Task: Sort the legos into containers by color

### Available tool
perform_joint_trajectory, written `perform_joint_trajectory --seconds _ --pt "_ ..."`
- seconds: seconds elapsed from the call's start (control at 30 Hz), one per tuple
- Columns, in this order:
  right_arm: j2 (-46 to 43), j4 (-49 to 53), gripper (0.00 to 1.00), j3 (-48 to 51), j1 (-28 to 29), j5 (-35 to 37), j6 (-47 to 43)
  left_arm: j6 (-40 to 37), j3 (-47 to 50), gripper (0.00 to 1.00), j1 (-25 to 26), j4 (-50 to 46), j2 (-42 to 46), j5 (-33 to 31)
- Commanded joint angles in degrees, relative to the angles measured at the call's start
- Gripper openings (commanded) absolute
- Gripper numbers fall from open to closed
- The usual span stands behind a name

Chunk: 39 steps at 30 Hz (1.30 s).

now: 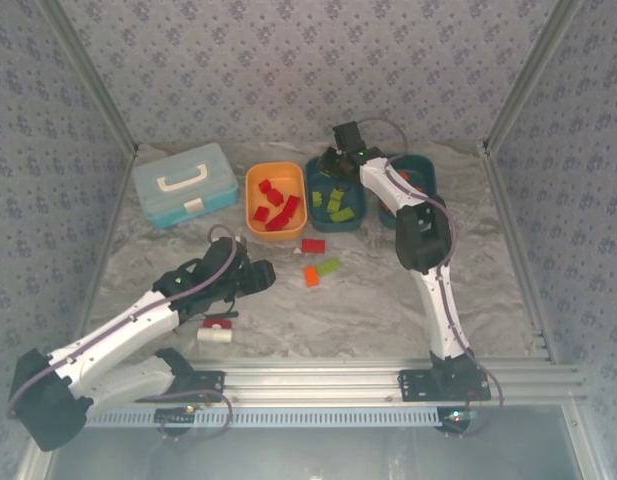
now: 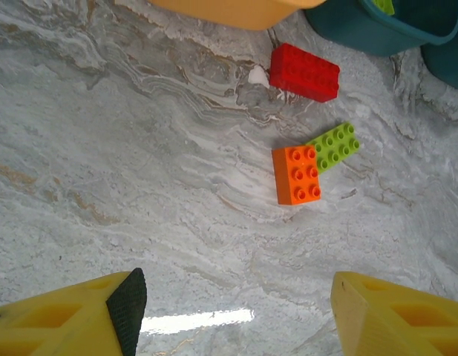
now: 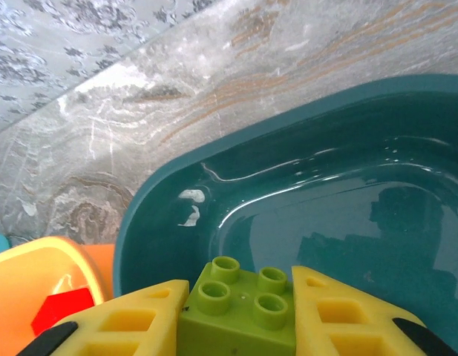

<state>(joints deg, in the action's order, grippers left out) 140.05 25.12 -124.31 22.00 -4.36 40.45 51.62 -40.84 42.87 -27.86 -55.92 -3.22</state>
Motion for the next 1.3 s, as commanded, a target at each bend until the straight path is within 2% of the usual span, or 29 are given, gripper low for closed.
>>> perform_joint_trajectory --seconds 0.0,0.37,0.6,0.7,0.87,1.0,1.1,1.27 --pt "2.53 2.15 0.24 -2.47 -0.27 -1.27 -1.18 -0.09 -2.42 0.69 0.46 -2.13 1.64 -1.92" --pt "3.91 6.94 0.26 -5.26 -0.02 2.78 -0.02 0.24 -1.78 0.69 0.53 -3.29 4.02 -2.2" --pt "3.75 11.91 0.41 -7.28 0.26 5.88 -0.22 0.2 -2.05 0.69 0.68 -3.26 4.32 -2.1" --pt "2.52 12.66 0.44 -7.1 0.57 6.75 -1.38 0.33 -2.18 0.69 0.82 -3.61 4.35 -1.35" --pt "-0.66 13.13 0.54 -7.2 1.45 7.44 -3.55 0.42 -3.15 0.69 0.95 -4.92 2.27 0.53" --pt "-3.94 13.55 0.54 -6.95 2.99 8.87 -3.88 0.25 -4.31 0.69 1.15 -6.53 1.85 0.91" --pt "-8.47 12.88 0.54 -4.37 5.53 11.03 -7.66 0.24 -4.47 0.69 1.24 -6.77 2.08 0.94" --pt "-18.41 9.59 0.54 5.93 9.92 13.01 -9.81 0.35 -4.42 0.69 1.25 -6.93 2.01 1.44"
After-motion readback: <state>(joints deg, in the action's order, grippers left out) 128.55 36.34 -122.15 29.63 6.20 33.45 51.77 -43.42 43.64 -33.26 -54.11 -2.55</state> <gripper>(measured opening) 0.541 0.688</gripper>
